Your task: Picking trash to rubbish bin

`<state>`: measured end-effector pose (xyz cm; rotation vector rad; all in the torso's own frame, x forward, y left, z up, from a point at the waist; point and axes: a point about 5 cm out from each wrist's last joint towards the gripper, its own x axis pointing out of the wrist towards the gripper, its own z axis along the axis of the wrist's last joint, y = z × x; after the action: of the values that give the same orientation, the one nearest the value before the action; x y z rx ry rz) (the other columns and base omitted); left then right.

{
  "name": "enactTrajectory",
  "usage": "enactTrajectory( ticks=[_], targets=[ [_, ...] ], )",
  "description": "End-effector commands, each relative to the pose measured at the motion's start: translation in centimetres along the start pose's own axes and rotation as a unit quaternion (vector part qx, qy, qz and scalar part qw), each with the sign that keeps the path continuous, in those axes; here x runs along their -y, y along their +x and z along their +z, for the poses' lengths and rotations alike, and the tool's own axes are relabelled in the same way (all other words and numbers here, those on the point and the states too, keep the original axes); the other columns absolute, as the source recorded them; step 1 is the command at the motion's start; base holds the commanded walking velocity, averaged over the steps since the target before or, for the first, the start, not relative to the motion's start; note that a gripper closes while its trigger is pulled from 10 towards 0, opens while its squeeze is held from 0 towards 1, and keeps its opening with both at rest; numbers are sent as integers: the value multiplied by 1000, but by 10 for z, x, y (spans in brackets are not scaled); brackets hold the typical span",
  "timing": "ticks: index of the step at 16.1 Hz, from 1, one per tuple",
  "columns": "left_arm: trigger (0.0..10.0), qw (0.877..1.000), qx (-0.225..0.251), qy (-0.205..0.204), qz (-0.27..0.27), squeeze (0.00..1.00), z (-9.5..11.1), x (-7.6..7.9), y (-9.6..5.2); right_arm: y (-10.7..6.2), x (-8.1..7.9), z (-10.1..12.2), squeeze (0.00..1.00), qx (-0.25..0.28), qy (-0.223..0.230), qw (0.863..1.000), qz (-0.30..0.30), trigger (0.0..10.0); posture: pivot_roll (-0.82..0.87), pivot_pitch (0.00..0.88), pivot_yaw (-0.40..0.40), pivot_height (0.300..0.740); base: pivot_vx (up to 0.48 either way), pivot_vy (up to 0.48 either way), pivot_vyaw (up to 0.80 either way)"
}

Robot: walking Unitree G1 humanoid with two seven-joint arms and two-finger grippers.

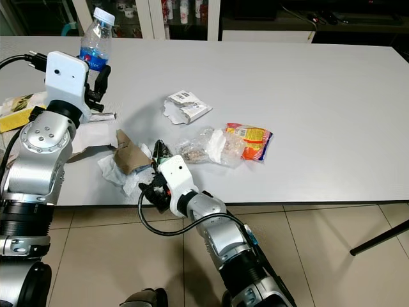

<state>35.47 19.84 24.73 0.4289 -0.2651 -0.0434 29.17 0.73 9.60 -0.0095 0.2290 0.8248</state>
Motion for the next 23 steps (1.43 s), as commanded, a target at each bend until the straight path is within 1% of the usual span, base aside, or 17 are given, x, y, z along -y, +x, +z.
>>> enactTrajectory(
  ticks=[1,8,11,14,23],
  targets=[
    [10000,1000,10,3,-6,0,6,4,0,-3,5,-14,0,-31,13,999,-15,0,93,117,8,740,0,0,0],
    [10000,1000,9,-7,-5,0,6,8,2,-7,17,-13,0,-24,17,998,-51,0,78,132,16,740,0,0,0],
    [10000,1000,9,-9,-5,0,6,9,3,-8,24,-14,0,-28,20,997,-74,0,72,131,21,740,0,0,0],
    [10000,1000,9,-10,-7,0,6,10,4,-12,34,-20,0,-45,18,994,-101,0,69,131,22,740,0,0,0],
    [10000,1000,12,-17,-7,0,6,14,7,-10,39,-13,0,-29,13,994,-109,0,64,111,20,740,0,0,0]
  ],
)
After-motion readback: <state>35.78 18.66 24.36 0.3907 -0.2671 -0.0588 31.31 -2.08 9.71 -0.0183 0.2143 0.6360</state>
